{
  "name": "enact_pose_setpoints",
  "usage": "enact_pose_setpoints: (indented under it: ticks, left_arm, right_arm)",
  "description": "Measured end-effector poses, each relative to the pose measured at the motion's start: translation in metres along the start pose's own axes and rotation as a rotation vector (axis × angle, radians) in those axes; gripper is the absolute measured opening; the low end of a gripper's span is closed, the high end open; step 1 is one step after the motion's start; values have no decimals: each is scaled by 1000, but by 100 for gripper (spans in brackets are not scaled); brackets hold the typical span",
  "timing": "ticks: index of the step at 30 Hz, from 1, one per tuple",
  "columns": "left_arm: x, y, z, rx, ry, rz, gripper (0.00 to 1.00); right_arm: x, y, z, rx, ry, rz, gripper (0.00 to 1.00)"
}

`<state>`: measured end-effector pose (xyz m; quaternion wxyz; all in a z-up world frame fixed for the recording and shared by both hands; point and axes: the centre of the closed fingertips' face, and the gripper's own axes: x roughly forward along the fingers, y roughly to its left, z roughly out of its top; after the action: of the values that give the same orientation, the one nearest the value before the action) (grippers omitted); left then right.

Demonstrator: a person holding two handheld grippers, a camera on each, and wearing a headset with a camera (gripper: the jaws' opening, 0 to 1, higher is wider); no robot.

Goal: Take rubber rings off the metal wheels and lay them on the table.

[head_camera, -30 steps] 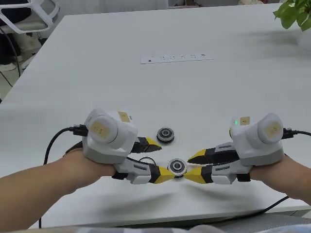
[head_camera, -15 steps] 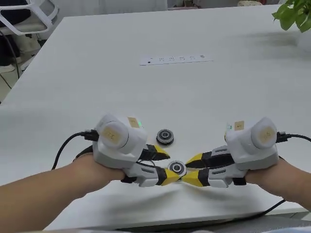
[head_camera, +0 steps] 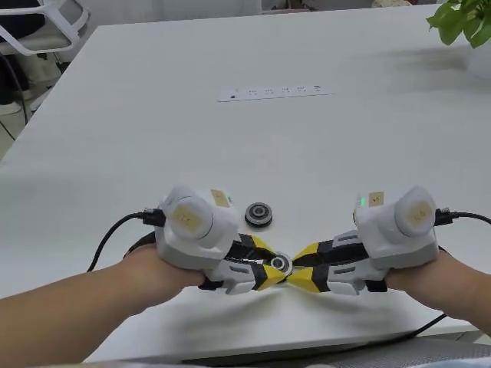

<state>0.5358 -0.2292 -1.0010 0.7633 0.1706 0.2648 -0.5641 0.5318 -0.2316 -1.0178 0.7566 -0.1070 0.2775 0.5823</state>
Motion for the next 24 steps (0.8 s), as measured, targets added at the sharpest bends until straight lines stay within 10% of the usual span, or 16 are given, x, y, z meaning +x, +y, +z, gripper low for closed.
enact_pose_setpoints:
  ticks: [24]
  left_arm:
    - [0,5,-1,26,-8,35,14]
  right_arm:
    - [-3,2,-1,37,-14,7,4]
